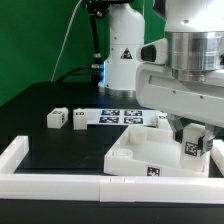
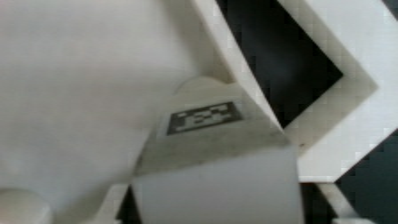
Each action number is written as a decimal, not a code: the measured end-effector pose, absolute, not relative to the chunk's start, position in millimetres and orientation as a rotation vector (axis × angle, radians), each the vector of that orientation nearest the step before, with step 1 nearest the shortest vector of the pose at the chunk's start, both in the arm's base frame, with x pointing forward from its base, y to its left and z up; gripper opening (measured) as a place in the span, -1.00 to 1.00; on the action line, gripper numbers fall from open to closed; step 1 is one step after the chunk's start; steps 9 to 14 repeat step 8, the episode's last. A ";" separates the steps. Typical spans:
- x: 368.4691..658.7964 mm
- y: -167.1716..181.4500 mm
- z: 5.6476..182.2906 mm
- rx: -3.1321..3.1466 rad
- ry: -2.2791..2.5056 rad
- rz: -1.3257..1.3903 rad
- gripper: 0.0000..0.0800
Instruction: Assemble one leg
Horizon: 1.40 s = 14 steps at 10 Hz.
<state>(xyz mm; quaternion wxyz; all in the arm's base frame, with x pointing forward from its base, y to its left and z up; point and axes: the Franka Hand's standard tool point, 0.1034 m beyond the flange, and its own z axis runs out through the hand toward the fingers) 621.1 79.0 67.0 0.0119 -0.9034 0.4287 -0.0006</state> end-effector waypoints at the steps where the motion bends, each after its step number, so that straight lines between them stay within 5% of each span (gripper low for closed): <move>1: 620.9 75.2 67.2 -2.809 1.373 -0.006 -0.24; 3: 620.8 75.2 66.7 -2.811 1.369 -0.006 -0.22; 4: 620.7 75.3 66.5 -2.811 1.369 -0.005 0.42; 6: 620.5 75.3 66.0 -2.811 1.369 -0.005 0.58; 14: 620.4 75.2 65.7 -2.812 1.369 -0.004 0.61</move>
Offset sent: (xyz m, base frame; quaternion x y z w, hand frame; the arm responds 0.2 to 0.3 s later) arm 0.0000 0.0000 0.0000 0.0000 0.0000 0.0000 1.0000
